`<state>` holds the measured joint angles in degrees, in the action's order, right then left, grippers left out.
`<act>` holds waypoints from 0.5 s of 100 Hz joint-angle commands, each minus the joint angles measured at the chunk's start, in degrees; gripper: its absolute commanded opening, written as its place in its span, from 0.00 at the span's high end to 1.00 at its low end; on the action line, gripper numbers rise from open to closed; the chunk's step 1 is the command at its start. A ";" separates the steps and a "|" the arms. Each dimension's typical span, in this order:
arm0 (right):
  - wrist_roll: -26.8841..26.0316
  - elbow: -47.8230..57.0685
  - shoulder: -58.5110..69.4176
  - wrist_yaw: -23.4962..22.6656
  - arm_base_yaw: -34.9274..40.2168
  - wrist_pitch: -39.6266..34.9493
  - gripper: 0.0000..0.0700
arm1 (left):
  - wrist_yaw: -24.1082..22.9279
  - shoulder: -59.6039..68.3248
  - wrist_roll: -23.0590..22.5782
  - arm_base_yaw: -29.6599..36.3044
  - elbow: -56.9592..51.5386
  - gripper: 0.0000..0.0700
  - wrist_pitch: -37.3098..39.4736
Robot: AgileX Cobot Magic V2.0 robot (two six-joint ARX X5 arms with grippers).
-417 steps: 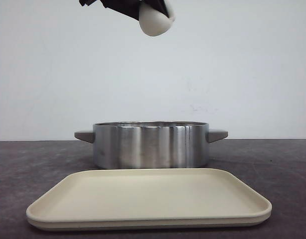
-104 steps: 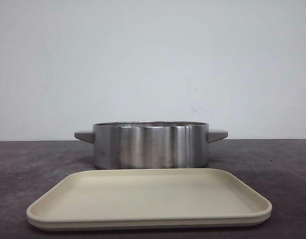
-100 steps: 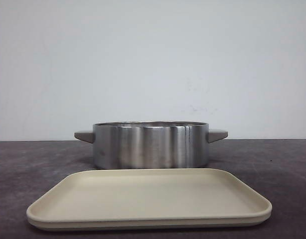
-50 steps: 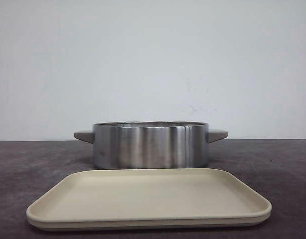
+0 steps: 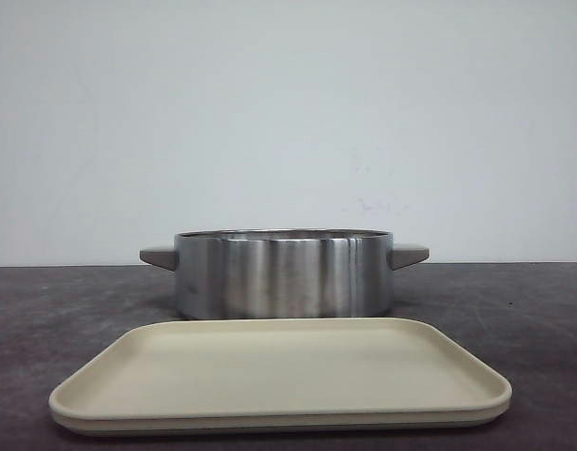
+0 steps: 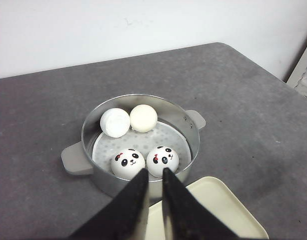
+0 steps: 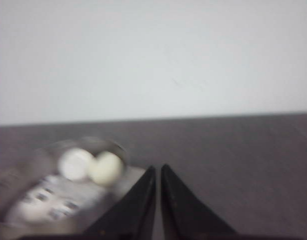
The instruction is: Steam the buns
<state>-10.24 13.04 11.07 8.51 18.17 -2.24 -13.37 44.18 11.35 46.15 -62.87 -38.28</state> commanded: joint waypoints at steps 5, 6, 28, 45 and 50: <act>0.83 -3.37 -2.95 -4.17 -7.23 0.50 0.98 | -0.13 0.31 0.09 0.48 -0.70 1.00 0.55; 0.83 -3.72 -3.19 -4.48 -7.72 0.50 0.98 | -0.13 0.31 0.09 0.48 -0.70 1.00 0.57; 0.79 -10.21 -6.86 -9.05 -11.41 0.52 0.98 | -0.13 0.31 0.09 0.48 -0.70 1.00 0.55; 0.85 -12.37 -10.73 -11.43 -11.39 -4.44 0.98 | -0.13 0.31 0.09 0.48 -0.70 1.00 0.55; 0.83 -12.37 -10.86 -11.61 -11.39 -6.10 0.98 | -0.13 0.31 0.09 0.48 -0.70 1.00 0.55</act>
<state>-10.17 0.82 0.51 -2.87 6.72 -7.09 -13.37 44.21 11.35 46.15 -62.89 -38.30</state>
